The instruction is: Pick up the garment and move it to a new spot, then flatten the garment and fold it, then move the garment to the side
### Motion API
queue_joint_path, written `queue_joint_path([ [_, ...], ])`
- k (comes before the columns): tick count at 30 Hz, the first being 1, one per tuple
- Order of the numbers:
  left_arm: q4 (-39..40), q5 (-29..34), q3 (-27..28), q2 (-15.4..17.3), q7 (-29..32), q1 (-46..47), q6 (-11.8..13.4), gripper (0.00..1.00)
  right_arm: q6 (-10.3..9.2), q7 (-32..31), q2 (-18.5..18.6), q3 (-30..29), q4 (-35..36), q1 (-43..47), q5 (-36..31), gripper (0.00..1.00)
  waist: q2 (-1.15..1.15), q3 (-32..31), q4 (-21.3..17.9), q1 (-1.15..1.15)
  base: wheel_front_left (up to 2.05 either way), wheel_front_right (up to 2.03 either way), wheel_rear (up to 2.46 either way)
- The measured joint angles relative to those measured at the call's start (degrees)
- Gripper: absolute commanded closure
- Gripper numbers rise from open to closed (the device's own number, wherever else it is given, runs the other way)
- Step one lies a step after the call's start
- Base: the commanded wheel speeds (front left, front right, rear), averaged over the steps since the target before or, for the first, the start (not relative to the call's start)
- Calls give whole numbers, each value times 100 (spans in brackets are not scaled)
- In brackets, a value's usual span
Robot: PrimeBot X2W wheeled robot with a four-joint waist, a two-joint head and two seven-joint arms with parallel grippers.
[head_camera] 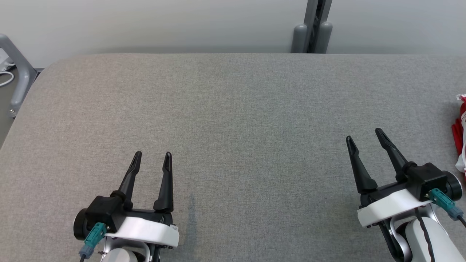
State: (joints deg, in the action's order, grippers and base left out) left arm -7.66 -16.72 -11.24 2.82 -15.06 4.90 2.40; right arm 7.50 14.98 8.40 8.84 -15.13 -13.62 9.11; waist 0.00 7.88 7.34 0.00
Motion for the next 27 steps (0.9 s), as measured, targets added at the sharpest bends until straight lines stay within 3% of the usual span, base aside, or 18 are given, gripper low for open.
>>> queue_joint_path([
  [27, -247, -492, 290, 1, 0, -74, -176, 0, 0, 0, -20, 13, -26, -5, 36, 0, 0, -55, 35, 0, 0, 0, 0],
])
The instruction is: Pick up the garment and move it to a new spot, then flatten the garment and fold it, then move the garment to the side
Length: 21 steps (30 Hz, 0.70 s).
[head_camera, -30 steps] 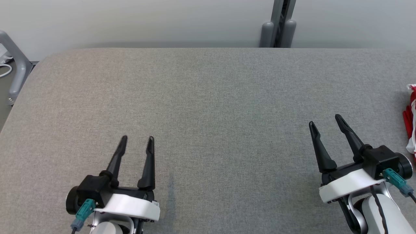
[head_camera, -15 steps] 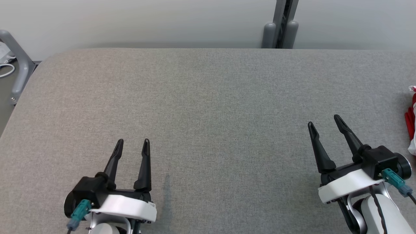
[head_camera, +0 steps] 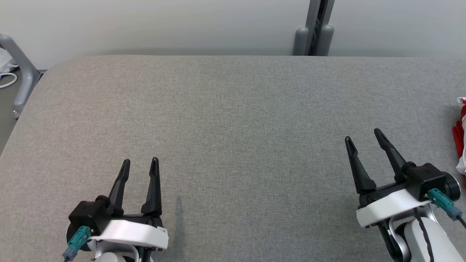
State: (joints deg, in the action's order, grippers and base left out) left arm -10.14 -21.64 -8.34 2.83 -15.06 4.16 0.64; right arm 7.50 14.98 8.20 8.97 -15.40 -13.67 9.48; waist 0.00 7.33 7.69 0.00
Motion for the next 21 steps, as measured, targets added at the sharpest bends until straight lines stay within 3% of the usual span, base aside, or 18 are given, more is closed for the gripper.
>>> queue_joint_path([
  [21, 8, -611, 110, -4, 0, -46, -98, 0, 0, 0, 30, 64, -9, -12, 24, 0, 0, -13, 32, 0, 0, 0, 0],
])
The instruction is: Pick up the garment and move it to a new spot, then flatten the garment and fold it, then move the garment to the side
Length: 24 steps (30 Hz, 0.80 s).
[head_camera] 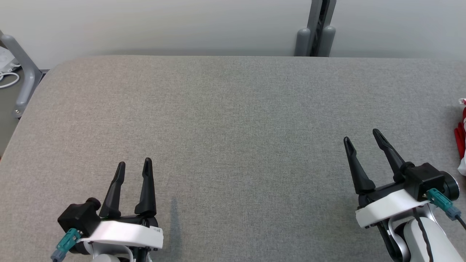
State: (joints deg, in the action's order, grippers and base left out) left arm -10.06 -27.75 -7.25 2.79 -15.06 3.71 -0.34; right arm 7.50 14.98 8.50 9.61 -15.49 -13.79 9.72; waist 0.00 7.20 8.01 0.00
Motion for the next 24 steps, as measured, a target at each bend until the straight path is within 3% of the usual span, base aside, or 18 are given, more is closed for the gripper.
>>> queue_joint_path([
  [3, -18, -33, -3, 2, 0, -2, -37, 0, 0, 0, 7, 15, -1, 0, 1, 0, 0, 1, 10, 0, 0, 0, 0],
  [4, -31, -78, -8, 1, 0, -5, -46, 100, 0, 0, 11, 21, -3, -1, 3, 100, 0, 1, 11, 0, 0, 0, 0],
  [10, -266, -148, -38, -43, 36, -163, -37, 100, 0, -38, -84, 30, -204, 269, 105, 100, 0, -8, 3, 0, 0, 0, 0],
  [24, -297, -1355, -66, -32, 342, -124, -113, 100, 0, -399, -113, -410, 116, 651, 1708, 100, 0, -88, -88, 0, 0, 0, 0],
])
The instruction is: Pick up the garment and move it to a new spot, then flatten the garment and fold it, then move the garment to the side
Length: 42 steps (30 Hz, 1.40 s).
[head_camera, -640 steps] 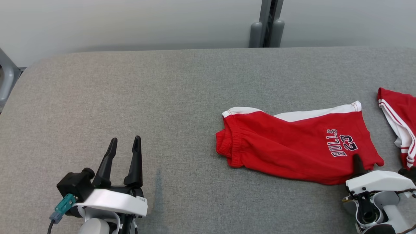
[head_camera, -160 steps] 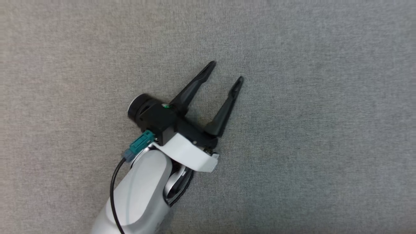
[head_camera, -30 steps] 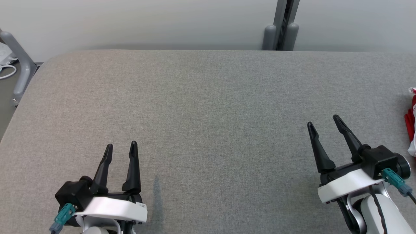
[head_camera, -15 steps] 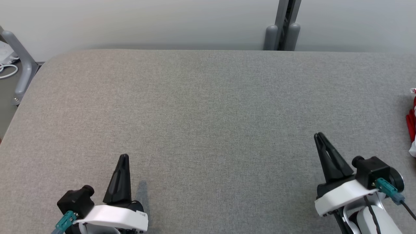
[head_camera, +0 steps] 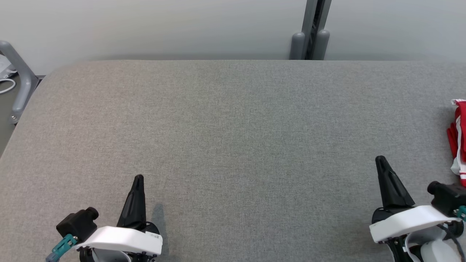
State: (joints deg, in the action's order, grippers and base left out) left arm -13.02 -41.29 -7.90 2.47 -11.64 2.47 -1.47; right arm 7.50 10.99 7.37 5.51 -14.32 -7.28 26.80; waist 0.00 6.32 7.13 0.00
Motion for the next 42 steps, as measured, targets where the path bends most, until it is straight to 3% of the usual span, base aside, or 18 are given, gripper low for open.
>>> queue_joint_path([
  [17, -67, -1243, -24, 14, 315, 134, -140, 100, -1, -354, -29, -461, 371, 410, 1655, 100, 0, -98, -110, 0, 0, 0, 0],
  [42, -136, -2640, -40, 32, 679, 278, -279, 100, -1, -749, -46, -944, 790, 886, 3549, 100, 0, -234, -264, 0, 0, 0, 0],
])
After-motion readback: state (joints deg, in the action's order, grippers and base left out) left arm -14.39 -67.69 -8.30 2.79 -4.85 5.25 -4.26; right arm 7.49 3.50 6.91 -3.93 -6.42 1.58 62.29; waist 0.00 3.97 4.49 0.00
